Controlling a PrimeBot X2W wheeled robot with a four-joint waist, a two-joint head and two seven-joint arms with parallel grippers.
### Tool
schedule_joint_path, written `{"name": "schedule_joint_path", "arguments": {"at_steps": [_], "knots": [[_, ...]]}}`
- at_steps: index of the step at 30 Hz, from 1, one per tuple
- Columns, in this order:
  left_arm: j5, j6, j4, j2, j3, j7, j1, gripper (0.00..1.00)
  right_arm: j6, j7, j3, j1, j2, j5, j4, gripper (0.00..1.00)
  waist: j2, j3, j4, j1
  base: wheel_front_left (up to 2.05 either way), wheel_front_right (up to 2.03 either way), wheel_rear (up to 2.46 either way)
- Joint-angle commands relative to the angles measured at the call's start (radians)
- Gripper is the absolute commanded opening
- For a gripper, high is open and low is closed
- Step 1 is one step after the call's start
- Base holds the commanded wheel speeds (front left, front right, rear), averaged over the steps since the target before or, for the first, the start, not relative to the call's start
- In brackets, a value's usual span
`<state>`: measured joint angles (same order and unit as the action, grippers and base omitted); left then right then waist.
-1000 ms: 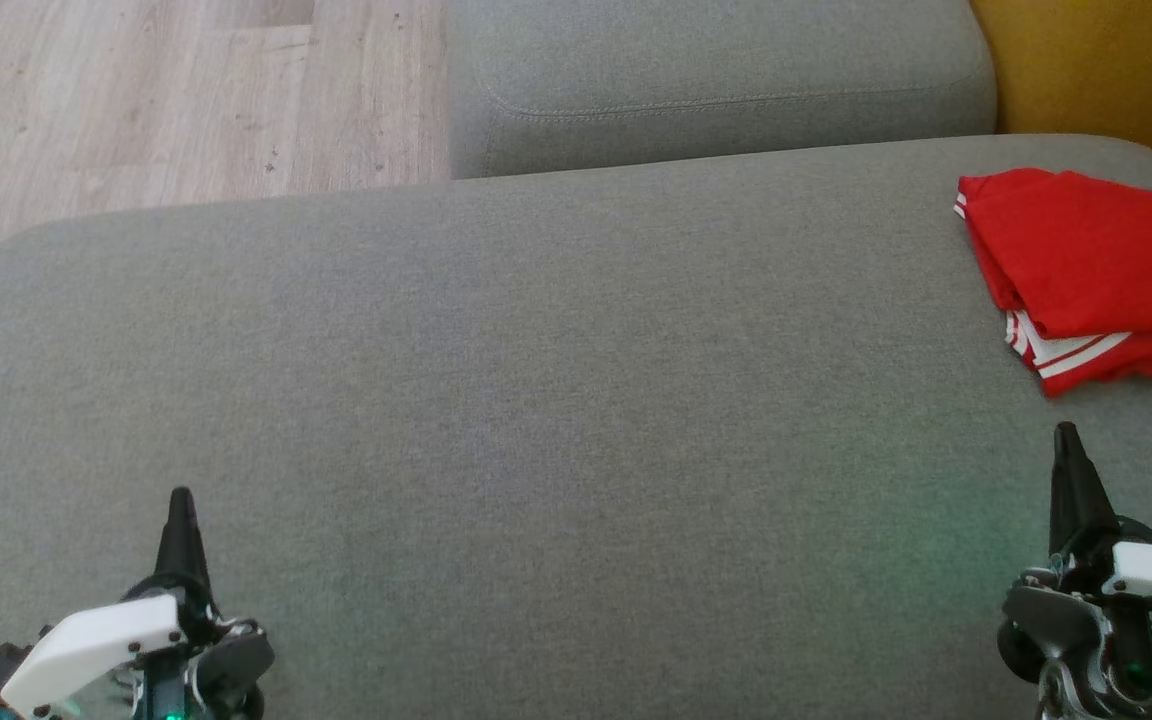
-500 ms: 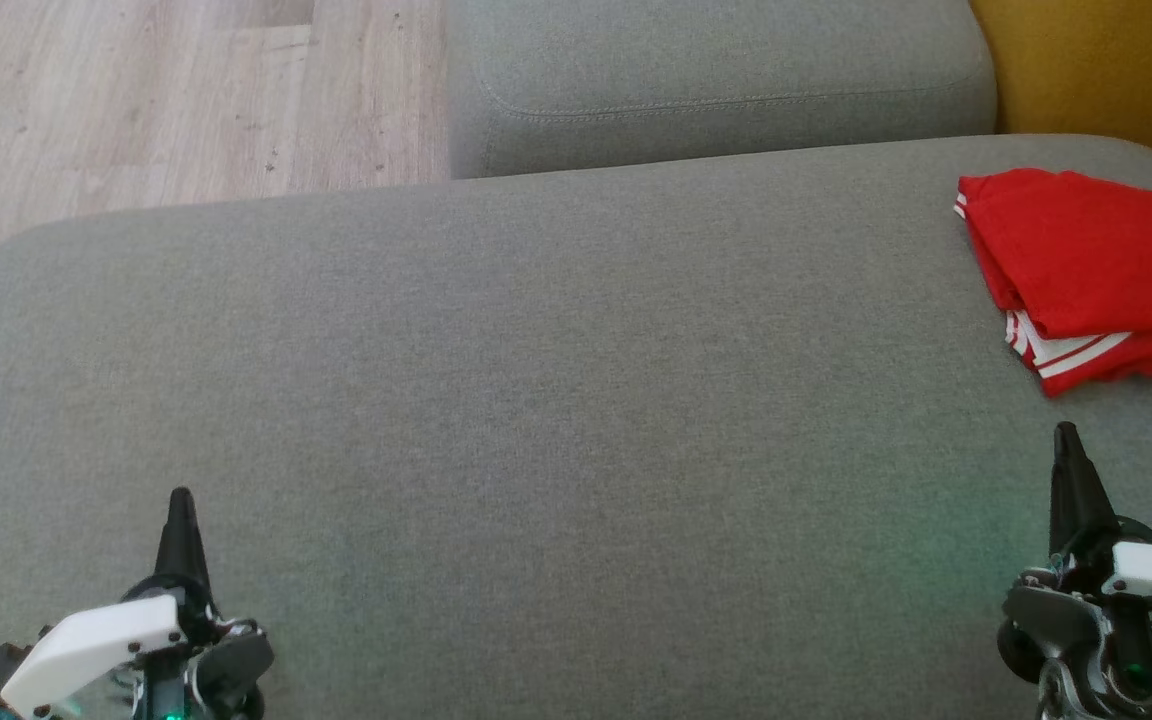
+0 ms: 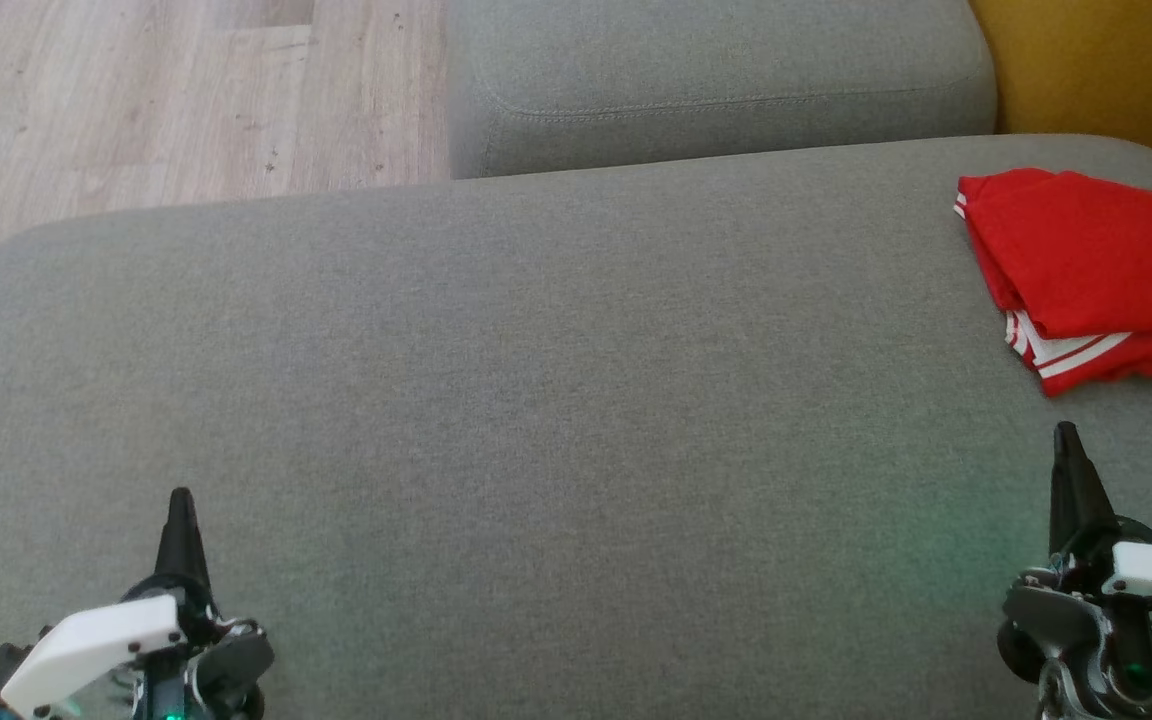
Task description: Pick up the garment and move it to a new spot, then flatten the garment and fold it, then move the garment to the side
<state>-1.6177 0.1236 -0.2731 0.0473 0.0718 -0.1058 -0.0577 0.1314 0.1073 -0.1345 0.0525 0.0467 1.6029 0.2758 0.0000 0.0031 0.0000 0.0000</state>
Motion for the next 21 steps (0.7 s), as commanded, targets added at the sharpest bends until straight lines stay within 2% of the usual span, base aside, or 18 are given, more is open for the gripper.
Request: {"name": "schedule_joint_path", "arguments": {"at_steps": [1,21], "knots": [[0.009,0.007,0.028,0.004,0.041,-0.007,-0.050,0.00,-0.001,0.007,0.020,0.056,0.004,0.005,-0.031,0.00,0.0000,0.000,0.000,0.0000,0.00,0.00,0.00],[0.009,0.007,0.028,0.004,0.042,-0.007,-0.050,0.00,-0.001,0.007,0.020,0.056,0.004,0.005,-0.031,0.00,0.0000,0.000,0.000,0.0000,0.00,0.00,0.00]]}}
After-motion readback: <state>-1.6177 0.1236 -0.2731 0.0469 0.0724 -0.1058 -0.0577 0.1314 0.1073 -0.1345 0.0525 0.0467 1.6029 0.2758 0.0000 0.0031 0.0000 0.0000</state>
